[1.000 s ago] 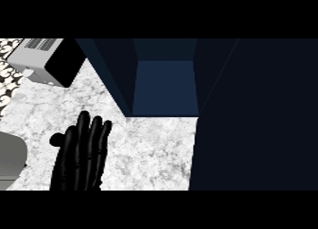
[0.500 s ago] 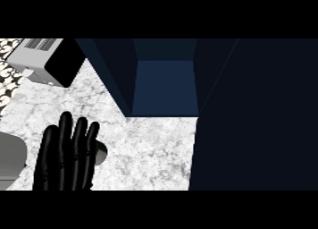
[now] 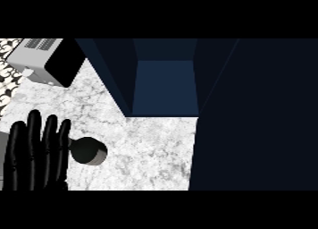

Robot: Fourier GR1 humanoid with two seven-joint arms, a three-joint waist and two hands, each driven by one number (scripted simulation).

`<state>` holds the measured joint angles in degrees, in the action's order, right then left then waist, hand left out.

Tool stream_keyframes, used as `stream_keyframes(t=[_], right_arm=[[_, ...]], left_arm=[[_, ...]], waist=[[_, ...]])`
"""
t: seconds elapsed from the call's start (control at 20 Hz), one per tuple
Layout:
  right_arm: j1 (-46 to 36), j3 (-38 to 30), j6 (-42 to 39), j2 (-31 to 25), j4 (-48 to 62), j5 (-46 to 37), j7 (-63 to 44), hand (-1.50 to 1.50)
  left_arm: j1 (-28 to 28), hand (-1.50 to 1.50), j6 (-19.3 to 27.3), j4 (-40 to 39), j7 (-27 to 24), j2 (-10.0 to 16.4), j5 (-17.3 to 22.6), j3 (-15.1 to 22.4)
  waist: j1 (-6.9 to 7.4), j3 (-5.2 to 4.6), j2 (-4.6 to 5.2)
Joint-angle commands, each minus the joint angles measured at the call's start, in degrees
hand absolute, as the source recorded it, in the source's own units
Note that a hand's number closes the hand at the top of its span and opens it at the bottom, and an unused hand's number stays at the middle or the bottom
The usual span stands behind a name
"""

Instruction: Pick up the wine, place it into the cabinet and close the cabinet

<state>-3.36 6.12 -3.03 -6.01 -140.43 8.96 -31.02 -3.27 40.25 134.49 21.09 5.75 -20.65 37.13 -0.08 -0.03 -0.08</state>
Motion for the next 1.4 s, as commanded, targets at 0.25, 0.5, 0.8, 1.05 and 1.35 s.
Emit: stream_keyframes(t=[0.25, 0.5, 0.8, 1.05, 1.35], right_arm=[[-2.0, -3.5, 1.0, -1.2, -6.8, 4.5, -5.8, -1.5], [0.6, -0.2, -0.4, 0.1, -4.0, 1.8, -1.9, -1.5], [-4.3, 0.8, 2.6, 1.3, -3.7, -0.9, -5.1, -1.5], [-2.9, -1.2, 1.3, 0.8, -4.9, 2.2, -4.8, -1.5], [-3.9, -0.3, 0.4, 1.9, 0.3, 0.2, -1.4, -1.5]], left_arm=[[-9.4, -1.5, -2.7, 5.0, -6.8, 7.0, 12.6, -13.2], [-10.0, -1.5, -5.6, -5.8, -16.0, 5.1, 21.9, -19.9], [-16.5, -1.5, -11.7, -11.1, -25.1, 4.9, 28.7, -24.0], [-13.8, -1.5, -17.1, -24.8, -32.0, 3.2, 33.0, -28.5], [-12.4, -1.5, -23.9, -35.6, -37.9, 1.8, 37.0, -32.6]], waist=[[0.15, -0.04, -0.01], [0.04, -0.02, 0.06], [0.33, -0.02, 0.0], [0.02, -0.03, 0.04], [0.1, 0.01, 0.09]])
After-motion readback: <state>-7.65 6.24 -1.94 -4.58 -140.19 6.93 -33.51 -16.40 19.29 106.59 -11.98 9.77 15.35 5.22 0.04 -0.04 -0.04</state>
